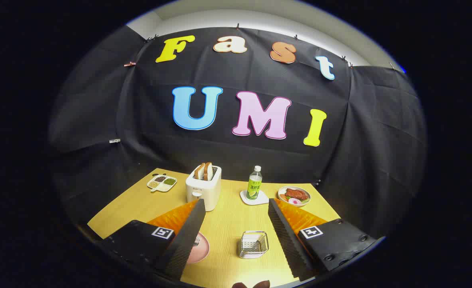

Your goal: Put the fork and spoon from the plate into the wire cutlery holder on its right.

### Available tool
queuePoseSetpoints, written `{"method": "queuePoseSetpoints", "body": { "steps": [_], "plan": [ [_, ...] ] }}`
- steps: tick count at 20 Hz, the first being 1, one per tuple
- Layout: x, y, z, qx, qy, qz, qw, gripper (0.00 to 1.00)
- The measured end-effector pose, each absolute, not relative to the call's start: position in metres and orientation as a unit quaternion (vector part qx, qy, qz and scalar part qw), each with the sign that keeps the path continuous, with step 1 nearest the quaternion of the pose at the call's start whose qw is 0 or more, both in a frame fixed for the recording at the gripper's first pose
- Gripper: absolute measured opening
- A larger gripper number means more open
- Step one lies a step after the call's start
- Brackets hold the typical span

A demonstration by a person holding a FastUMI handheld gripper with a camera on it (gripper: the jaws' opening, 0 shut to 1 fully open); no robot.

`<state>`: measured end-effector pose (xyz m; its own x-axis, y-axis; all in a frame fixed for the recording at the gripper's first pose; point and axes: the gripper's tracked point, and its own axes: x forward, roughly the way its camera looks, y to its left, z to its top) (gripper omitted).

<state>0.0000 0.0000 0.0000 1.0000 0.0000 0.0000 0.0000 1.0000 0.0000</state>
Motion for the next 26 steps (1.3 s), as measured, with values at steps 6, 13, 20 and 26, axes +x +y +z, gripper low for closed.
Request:
{"method": "queuePoseSetpoints", "body": {
  "steps": [6, 13, 20, 26],
  "plan": [
    [0.000, 0.004, -0.003, 0.001, 0.005, 0.004, 1.000, 0.98],
    [0.001, 0.003, -0.001, 0.000, 0.003, 0.004, 1.000, 0.98],
    [0.009, 0.028, -0.031, 0.004, 0.073, 0.054, 0.996, 0.98],
    [0.006, 0.077, -0.105, 0.060, 0.262, 0.132, 0.954, 0.99]
  ]
}}
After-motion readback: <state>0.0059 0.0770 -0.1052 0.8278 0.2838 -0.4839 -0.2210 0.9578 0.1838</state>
